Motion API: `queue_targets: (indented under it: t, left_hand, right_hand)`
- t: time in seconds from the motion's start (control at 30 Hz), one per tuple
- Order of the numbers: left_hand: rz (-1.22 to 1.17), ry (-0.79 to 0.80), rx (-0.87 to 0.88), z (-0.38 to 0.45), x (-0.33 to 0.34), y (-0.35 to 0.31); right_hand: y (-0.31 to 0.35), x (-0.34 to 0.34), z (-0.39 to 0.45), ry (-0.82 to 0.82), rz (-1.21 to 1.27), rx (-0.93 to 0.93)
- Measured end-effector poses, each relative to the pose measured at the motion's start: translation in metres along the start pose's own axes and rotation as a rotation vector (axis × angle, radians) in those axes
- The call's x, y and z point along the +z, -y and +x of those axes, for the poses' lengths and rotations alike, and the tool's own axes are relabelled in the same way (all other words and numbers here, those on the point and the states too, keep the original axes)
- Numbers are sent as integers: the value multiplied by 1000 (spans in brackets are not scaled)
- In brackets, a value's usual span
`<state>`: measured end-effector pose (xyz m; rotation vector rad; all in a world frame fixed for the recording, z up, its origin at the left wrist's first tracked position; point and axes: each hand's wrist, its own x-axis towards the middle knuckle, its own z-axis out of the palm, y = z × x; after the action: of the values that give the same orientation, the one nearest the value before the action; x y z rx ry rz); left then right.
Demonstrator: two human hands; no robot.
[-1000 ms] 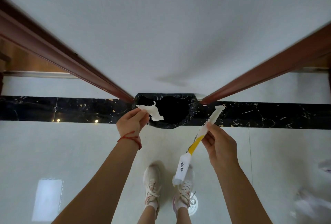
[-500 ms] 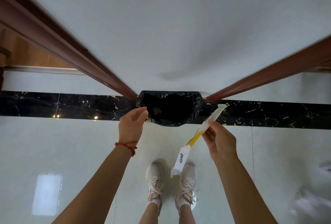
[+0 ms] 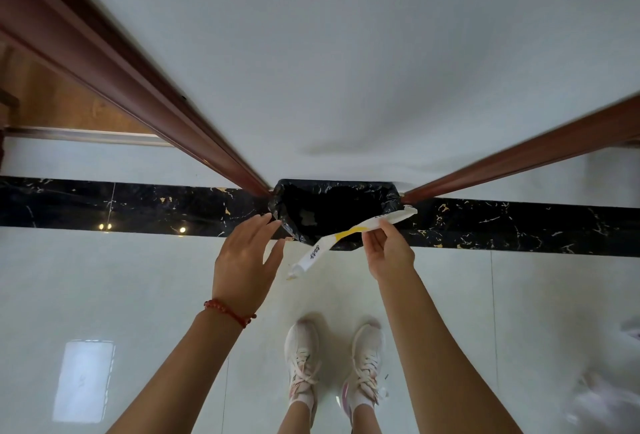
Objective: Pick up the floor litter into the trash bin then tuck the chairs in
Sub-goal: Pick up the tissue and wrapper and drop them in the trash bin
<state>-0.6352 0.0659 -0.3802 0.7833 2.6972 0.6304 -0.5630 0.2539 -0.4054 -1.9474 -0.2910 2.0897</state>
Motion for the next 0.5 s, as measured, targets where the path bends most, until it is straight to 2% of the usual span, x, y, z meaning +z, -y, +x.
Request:
queue_targets:
  t: [0.2, 0.37, 0.5]
  left_hand:
    - [14, -21, 7, -1, 5, 11]
    - [14, -22, 2, 2, 8, 11]
    - [-1, -18, -13, 2, 8, 5]
  right_hand:
    - [-5, 19, 21, 18, 52, 9]
    - [-6, 12, 29, -47, -125, -25]
    - [-8, 2, 26, -37, -245, -18]
